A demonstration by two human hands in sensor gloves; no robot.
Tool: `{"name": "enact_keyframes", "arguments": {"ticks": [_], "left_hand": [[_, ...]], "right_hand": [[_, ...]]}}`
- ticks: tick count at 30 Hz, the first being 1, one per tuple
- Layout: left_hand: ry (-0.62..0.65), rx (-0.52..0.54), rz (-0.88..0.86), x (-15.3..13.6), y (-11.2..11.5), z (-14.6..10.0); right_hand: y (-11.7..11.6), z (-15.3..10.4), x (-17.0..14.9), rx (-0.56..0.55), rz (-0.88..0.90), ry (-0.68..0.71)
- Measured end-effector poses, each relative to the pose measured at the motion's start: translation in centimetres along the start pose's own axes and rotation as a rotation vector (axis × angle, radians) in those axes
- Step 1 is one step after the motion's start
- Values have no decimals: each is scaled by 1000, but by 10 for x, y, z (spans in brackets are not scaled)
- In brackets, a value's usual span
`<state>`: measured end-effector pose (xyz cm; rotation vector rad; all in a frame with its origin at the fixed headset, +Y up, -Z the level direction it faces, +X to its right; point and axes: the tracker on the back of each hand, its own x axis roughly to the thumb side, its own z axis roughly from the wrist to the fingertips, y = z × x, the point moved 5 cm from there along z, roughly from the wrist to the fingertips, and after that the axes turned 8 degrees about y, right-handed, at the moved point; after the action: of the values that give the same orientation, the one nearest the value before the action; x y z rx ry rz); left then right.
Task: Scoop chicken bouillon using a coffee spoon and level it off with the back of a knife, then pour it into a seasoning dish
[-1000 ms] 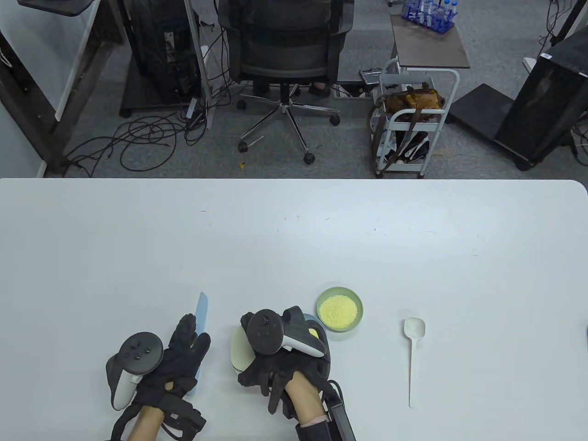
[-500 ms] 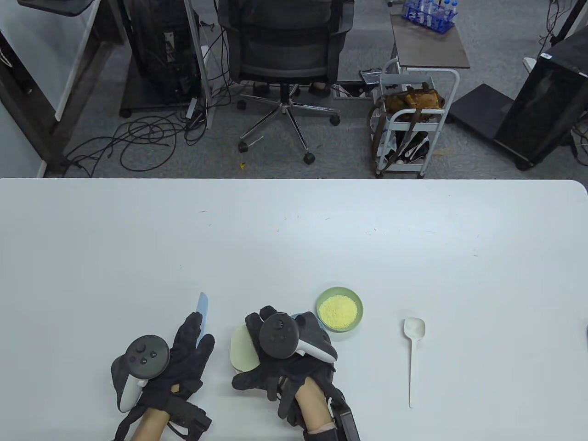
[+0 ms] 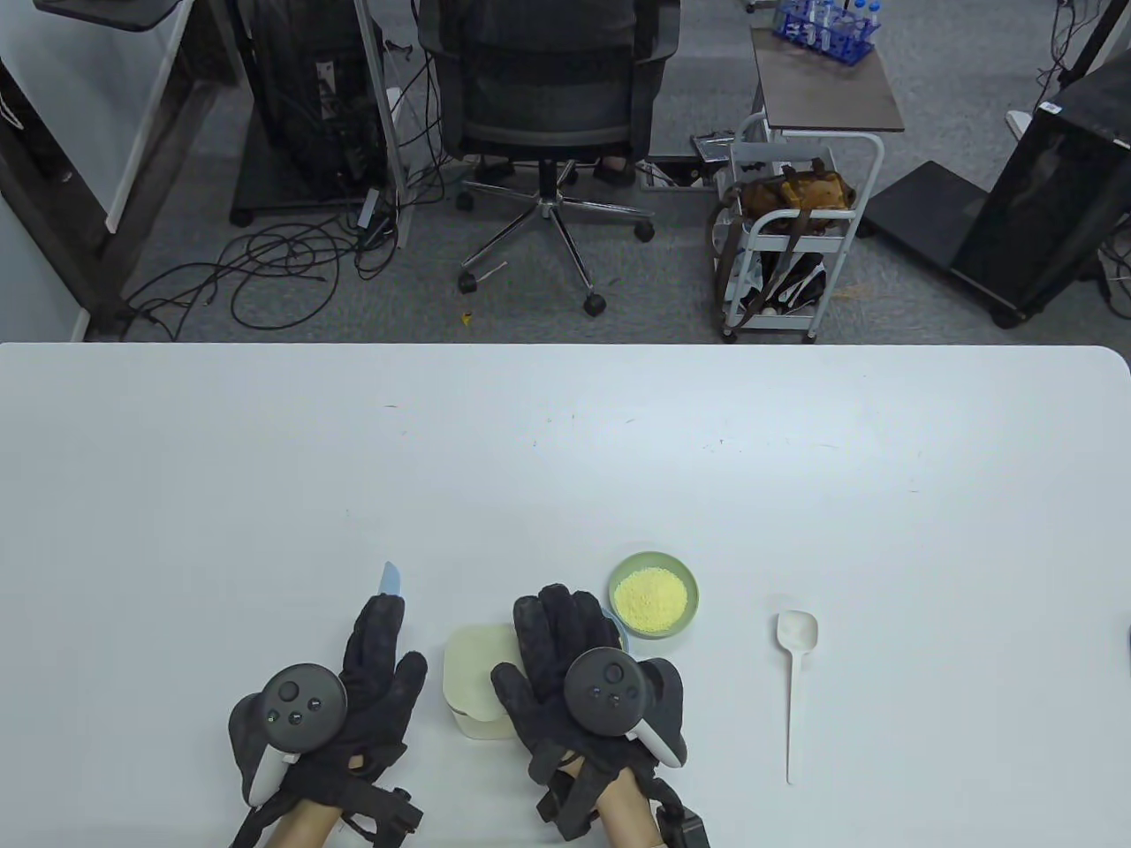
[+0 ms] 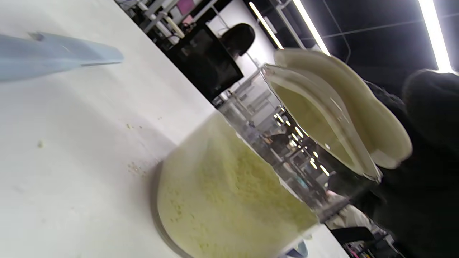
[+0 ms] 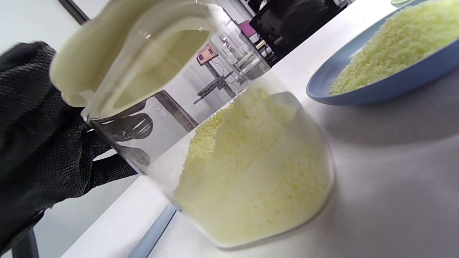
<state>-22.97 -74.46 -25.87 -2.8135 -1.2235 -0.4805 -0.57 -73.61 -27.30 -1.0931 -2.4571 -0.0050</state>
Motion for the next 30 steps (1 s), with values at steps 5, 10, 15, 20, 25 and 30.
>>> {"name": "enact_keyframes", "arguments": {"ticks": [5,10,15,20,25,30], "left_hand": [[42,-93,-35,11,24,2],[35,-142,-79,12,41,7],[31,-161,-114,10,46,8],[35,-162,-118,10,47,8],[36,-165,-121,10,47,8],[34,-167,-128,10,48,8]], "right_hand": [[-12,1,-5,14,27,-48],[-18,2,-6,29,22,-56],[-25,0,-3,24,24,-75],[-29,-2,-2,17,8,-76],[-33,-2,-2,13,-11,-83],[-36,-2,-7,21,17,-99]]}}
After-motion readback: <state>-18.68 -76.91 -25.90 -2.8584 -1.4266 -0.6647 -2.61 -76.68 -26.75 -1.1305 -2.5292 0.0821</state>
